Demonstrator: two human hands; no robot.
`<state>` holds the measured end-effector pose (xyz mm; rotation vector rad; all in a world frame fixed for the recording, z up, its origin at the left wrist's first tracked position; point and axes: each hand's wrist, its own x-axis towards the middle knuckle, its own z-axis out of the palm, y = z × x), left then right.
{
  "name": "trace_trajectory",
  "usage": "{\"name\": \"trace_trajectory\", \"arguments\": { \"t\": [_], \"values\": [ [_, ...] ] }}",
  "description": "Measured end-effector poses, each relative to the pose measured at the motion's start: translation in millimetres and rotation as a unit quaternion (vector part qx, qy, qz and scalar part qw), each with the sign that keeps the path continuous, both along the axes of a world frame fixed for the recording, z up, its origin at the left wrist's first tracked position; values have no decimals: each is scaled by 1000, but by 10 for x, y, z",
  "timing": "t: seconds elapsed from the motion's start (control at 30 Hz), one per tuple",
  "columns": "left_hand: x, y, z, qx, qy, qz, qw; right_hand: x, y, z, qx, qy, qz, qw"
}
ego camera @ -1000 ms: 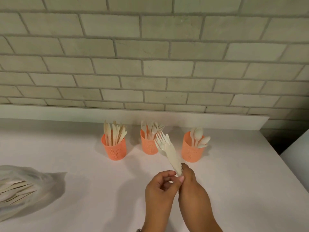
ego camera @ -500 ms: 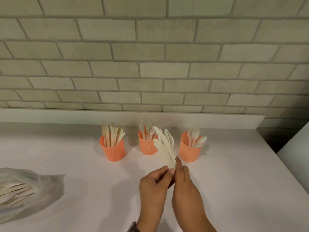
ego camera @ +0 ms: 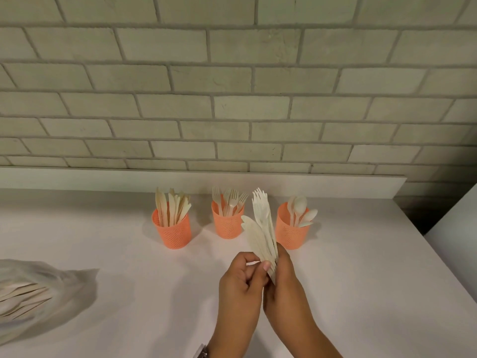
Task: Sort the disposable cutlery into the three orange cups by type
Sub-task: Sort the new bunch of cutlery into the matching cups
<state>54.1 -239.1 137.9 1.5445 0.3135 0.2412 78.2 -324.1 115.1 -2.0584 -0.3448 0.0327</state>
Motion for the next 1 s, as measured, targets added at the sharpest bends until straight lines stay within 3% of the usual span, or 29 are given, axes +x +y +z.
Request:
{"name": "trace_trajectory", "arguments": {
  "t": [0.1, 0.2, 0.53, 0.67, 0.83, 1.0],
  "values": [
    [47, 110, -19, 44, 4, -51, 998, 18, -52, -12, 82, 45, 61, 994],
    [86, 213, -5, 59, 11, -105, 993, 20, -50, -21, 177, 109, 57, 976],
    [40, 219, -63, 75, -8, -184, 980, 63, -52, -38, 249, 213, -10, 945],
    [-37, 122, -102, 97, -31, -145, 984, 63, -40, -23, 255, 175, -21, 951],
    [-153, 27, -55, 48, -48, -84, 994, 134, -45, -41, 274, 168, -72, 944],
    [41, 494, -52, 94, -70, 52, 992, 200, -82, -111, 239, 145, -102, 955]
  ]
}}
